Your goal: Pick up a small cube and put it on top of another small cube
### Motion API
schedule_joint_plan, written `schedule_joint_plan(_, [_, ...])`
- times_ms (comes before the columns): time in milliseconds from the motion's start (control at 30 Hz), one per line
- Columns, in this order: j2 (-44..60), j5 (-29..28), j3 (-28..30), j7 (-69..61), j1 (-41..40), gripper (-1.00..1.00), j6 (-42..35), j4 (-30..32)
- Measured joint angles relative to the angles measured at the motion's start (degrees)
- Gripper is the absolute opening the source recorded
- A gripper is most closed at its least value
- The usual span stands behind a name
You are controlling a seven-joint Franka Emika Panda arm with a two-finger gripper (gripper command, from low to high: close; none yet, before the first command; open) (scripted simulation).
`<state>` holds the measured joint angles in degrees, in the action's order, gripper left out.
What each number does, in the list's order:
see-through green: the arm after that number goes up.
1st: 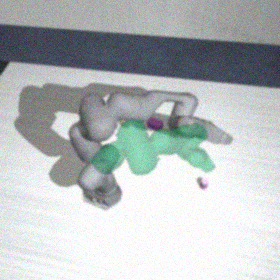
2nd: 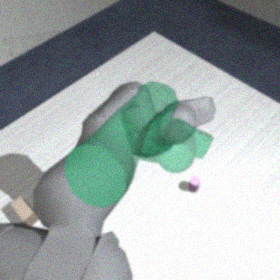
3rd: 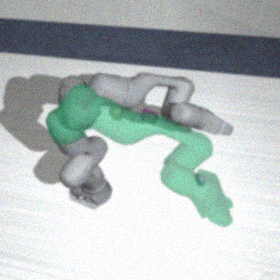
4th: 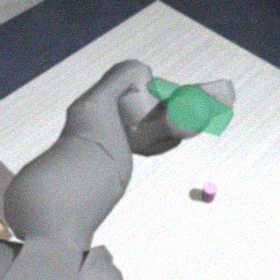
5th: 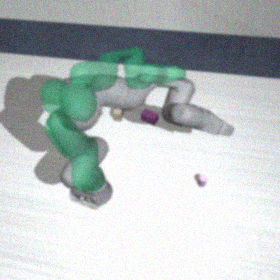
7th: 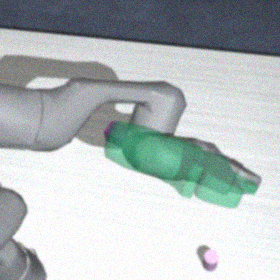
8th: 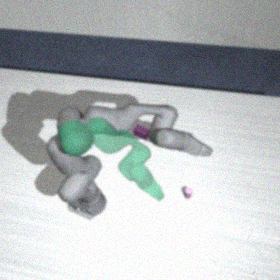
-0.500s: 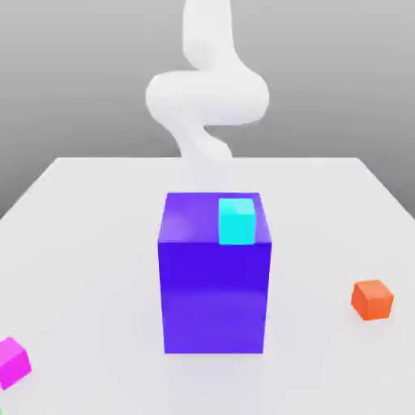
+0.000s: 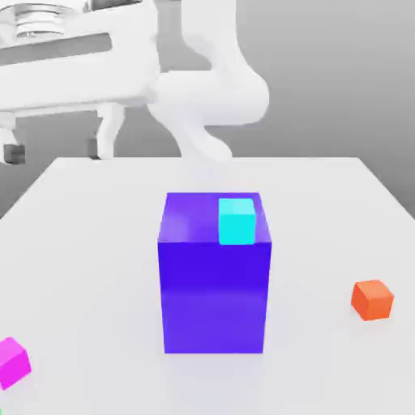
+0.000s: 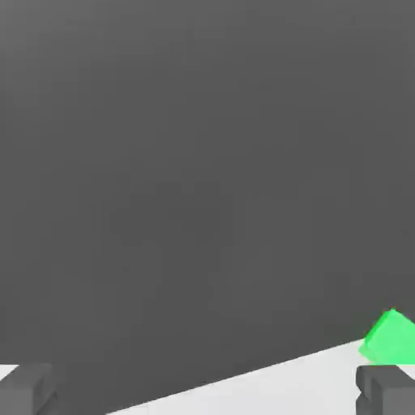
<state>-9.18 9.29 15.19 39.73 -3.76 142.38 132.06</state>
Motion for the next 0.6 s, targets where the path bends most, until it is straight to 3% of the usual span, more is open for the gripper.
schedule_joint_plan(467, [28.7, 6.3, 5.1, -4.1, -10.2, 0.00, 8.6, 0.3])
schedule_joint_plan(600, [37.0, 10.4, 1.6, -7.1, -13.8, 0.00, 14.1, -1.4])
